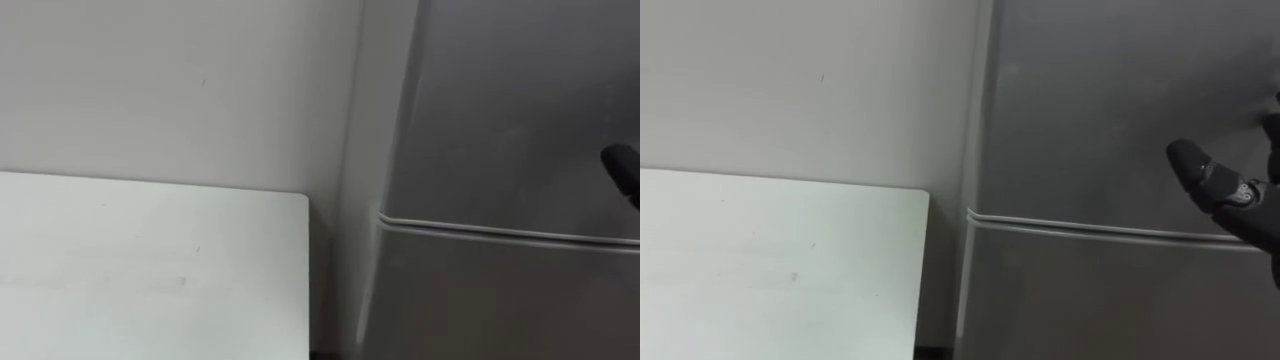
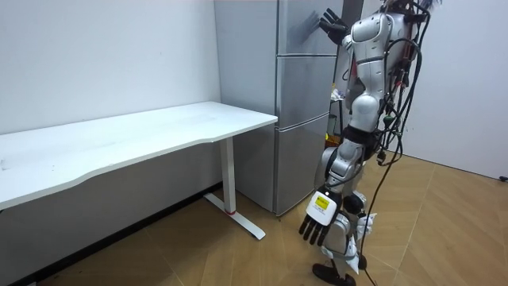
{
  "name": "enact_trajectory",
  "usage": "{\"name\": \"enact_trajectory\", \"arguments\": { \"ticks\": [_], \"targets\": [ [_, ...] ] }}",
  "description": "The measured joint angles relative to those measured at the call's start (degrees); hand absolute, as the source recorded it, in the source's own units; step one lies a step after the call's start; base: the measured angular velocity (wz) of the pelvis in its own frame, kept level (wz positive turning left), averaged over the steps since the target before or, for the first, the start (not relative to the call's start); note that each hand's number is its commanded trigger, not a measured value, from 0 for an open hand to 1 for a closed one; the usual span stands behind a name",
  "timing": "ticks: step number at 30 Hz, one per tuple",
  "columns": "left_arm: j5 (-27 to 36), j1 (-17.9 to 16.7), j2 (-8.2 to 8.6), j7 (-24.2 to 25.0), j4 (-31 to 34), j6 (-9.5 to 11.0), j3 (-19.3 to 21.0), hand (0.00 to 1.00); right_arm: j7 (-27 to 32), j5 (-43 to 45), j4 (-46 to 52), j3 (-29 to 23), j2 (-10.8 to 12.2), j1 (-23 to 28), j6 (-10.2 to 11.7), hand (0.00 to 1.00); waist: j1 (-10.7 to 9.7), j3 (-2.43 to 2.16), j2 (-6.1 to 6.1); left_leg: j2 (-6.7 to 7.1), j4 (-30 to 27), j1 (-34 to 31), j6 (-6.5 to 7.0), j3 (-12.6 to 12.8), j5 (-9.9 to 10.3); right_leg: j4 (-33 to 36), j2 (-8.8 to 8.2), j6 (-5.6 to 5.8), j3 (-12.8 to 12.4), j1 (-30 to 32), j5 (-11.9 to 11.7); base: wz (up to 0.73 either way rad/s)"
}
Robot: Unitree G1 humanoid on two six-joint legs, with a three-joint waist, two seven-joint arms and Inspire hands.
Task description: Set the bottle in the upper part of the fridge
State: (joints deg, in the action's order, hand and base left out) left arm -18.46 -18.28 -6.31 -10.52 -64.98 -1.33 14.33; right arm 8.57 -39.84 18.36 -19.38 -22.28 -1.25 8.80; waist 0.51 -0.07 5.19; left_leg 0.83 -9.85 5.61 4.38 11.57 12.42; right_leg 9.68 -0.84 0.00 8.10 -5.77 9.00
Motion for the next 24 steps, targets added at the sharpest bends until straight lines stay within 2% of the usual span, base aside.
{"name": "enact_trajectory", "arguments": {
  "ticks": [4,6,10,16,24],
  "targets": [
    [0.02,-0.08,-0.12,0.05,0.09,-0.09,-1.31,0.0,-0.5,-0.02,-1.14,0.31,0.06,0.0,0.18,0.0,0.01,0.02,0.12,0.0,-0.01,-0.05,0.0,-0.03,0.01,0.05,-0.02,-0.06,0.05,0.05,-0.05,0.0],
    [0.01,-0.17,-0.25,0.04,0.21,-0.35,-1.72,0.0,-1.37,0.07,-2.38,0.63,0.38,-0.06,1.16,0.0,0.01,0.01,0.12,-0.01,-0.05,0.0,-0.01,-0.04,-0.01,0.07,0.0,-0.08,0.03,-0.35,-0.06,0.0],
    [0.04,-0.2,-0.53,-0.02,0.76,-1.21,-2.79,0.0,-2.76,1.42,-5.5,0.67,2.23,-1.37,2.46,0.0,-0.04,0.03,0.06,-0.05,-0.65,-0.03,0.01,-0.24,0.03,0.03,-0.02,-0.17,0.15,-0.71,-0.13,0.02],
    [0.33,0.05,-1.03,-0.58,0.84,-1.19,-4.49,0.0,-3.5,1.37,-9.14,1.94,2.34,-2.14,3.85,0.0,-0.15,-0.06,-0.29,-0.05,-2.1,-0.85,-0.12,-1.34,0.48,0.02,-0.13,-0.34,1.02,-1.03,-0.3,0.09],
    [0.37,-0.01,-0.97,-1.37,0.85,-1.21,-4.52,0.0,-3.21,1.37,-11.58,1.82,2.36,-2.14,4.1,0.0,-0.32,-0.03,-0.52,0.01,-2.94,-1.22,-0.05,-2.16,0.05,-1.07,-0.26,-0.47,2.26,-1.12,-0.29,0.06]
  ]
}}
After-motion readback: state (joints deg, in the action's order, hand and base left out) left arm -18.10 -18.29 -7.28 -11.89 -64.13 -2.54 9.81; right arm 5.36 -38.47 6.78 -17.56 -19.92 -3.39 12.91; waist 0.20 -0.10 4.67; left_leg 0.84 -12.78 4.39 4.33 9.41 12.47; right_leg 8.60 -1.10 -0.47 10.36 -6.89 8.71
